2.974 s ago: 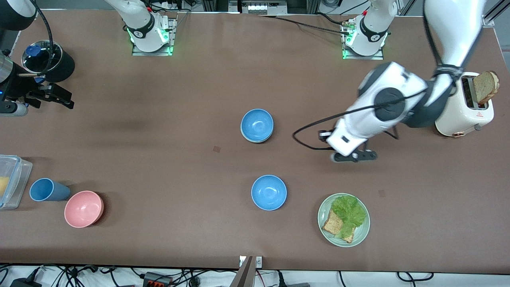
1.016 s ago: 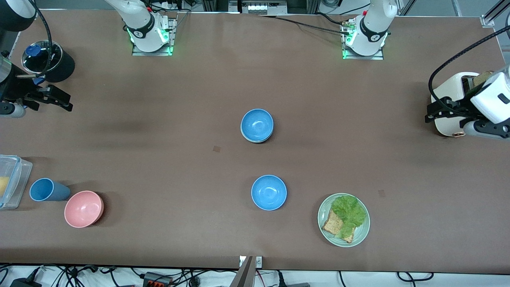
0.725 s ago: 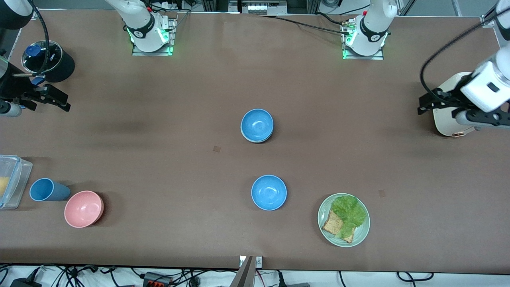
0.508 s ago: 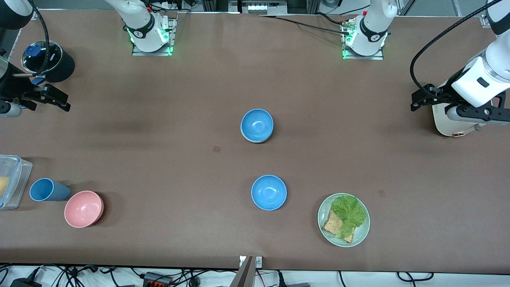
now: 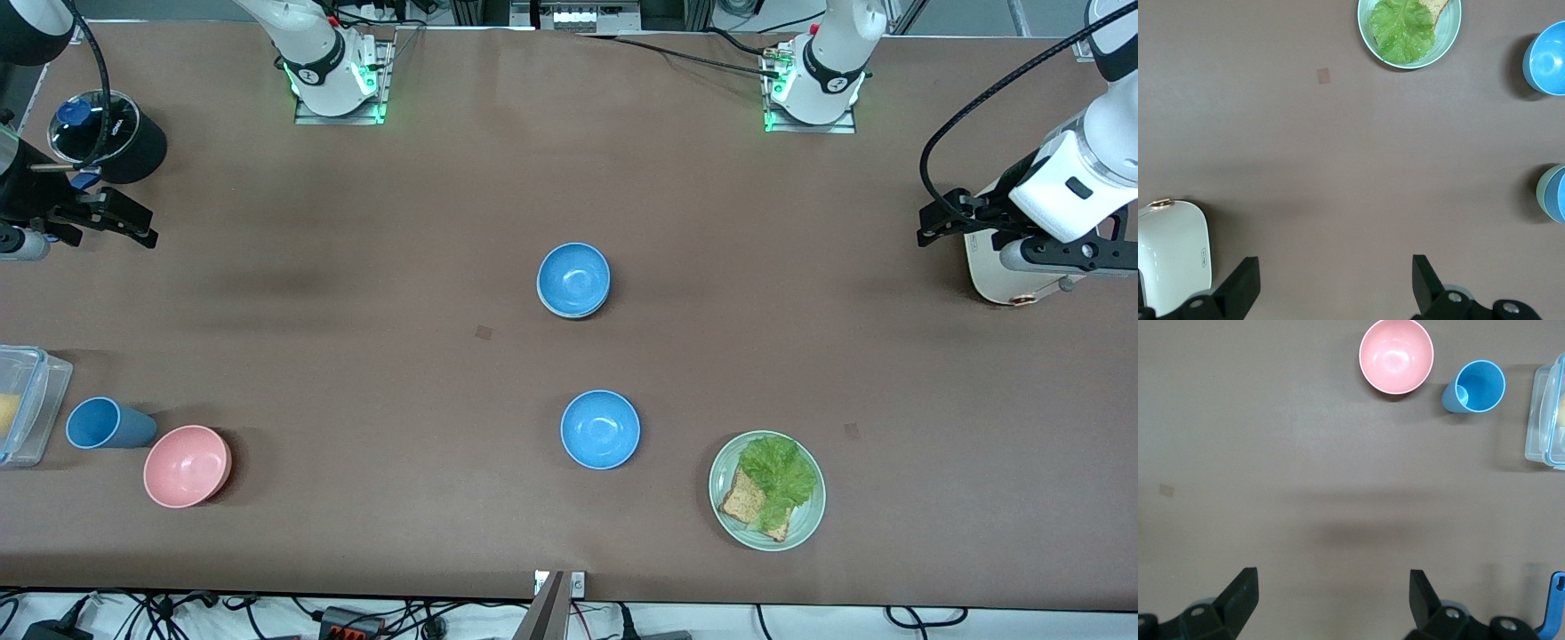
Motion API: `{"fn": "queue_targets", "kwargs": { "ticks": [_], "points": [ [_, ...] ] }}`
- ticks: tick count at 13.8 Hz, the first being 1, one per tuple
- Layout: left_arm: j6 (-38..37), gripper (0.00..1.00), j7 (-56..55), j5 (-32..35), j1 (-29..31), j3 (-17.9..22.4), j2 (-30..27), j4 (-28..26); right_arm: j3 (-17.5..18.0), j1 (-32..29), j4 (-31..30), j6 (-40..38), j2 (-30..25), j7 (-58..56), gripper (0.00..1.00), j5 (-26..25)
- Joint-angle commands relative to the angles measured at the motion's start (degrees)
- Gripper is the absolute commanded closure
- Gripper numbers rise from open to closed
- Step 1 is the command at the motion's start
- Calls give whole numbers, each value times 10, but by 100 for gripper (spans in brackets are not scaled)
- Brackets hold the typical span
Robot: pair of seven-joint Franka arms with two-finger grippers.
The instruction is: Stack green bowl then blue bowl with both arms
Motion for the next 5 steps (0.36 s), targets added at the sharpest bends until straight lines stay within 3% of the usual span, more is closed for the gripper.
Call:
{"fn": "queue_targets", "kwargs": {
  "ticks": [1, 5],
  "points": [
    [-1, 0, 0, -7, 0, 2, -12, -10, 1, -1, 10, -11, 0, -10, 0, 1],
    [-2, 0, -5, -9, 1, 3, -8, -10, 1, -3, 10, -12, 0, -9, 0, 2]
  ]
}}
